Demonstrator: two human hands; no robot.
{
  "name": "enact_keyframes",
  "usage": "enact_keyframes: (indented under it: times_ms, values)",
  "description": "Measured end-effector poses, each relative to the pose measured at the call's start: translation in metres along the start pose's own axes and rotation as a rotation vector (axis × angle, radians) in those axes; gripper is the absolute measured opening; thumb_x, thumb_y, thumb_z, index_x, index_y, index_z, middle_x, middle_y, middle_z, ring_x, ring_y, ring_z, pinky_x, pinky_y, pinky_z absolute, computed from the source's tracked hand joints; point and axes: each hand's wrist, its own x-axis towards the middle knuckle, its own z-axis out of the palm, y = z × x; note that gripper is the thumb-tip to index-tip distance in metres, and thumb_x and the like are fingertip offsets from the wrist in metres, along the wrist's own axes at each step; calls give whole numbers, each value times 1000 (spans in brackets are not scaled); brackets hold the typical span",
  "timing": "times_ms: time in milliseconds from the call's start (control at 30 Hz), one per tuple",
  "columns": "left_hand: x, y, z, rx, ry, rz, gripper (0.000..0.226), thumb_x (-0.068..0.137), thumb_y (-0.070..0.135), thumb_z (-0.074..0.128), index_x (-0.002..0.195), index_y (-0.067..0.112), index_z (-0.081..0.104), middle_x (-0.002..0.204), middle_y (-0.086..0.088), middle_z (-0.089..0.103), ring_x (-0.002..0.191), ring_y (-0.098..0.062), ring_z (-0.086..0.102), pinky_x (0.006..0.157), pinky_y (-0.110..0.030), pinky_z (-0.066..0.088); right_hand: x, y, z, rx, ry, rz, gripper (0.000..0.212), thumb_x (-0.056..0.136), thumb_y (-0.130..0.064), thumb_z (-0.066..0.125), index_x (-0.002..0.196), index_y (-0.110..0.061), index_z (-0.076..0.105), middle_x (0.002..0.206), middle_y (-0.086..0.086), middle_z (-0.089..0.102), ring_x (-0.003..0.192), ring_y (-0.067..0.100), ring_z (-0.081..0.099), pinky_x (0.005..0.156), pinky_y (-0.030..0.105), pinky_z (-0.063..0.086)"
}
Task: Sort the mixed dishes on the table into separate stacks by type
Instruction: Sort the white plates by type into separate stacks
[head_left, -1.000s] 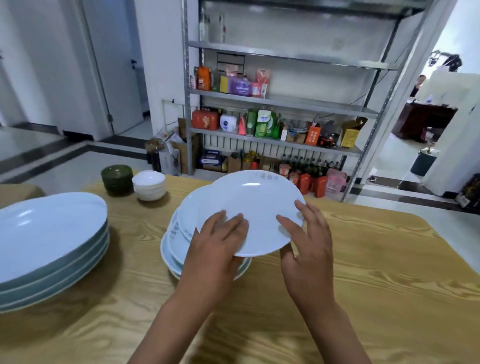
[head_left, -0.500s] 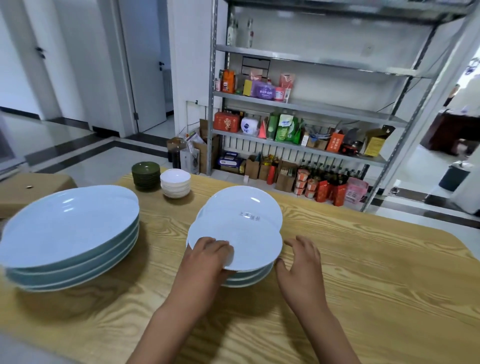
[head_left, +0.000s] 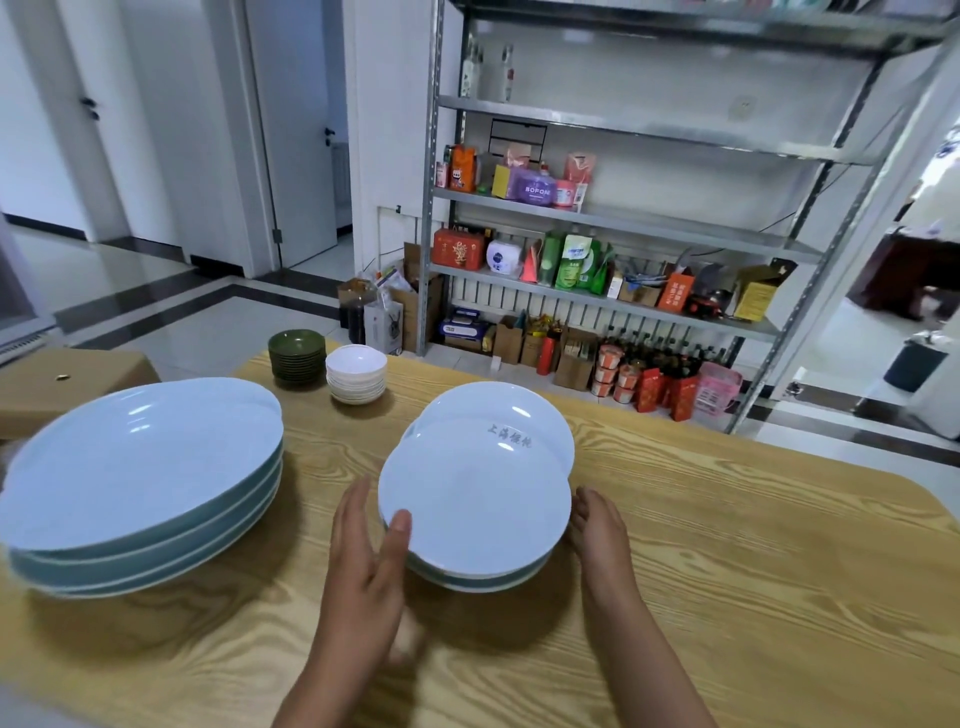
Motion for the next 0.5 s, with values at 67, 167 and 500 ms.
enact_keyframes:
  times_ms: [67,167,500]
  values:
    - [0,-5,9,-232,-35,-261,68,91,58,40,149,29,21,154,7,27,138,-8,28,114,-30,22,5,-6,5,71,-41,21,27,98,-34,46,103,-15,65,115,6,68,102,18,64,92,39,50]
    - [3,-15,19,-300,-80,-334,59,92,59,42,142,28,35,136,10,48,123,-10,45,103,-30,34,9,-17,13,190,-106,74,32,96,-38,50,101,-14,70,102,6,73,94,23,67,84,39,51]
    - [28,-26,22,-476,-101,-359,48,89,59,46,126,30,57,123,11,65,116,-8,59,107,-43,40,36,-19,7,454,-259,170,46,101,-46,37,106,-8,64,80,8,73,82,25,64,75,37,48]
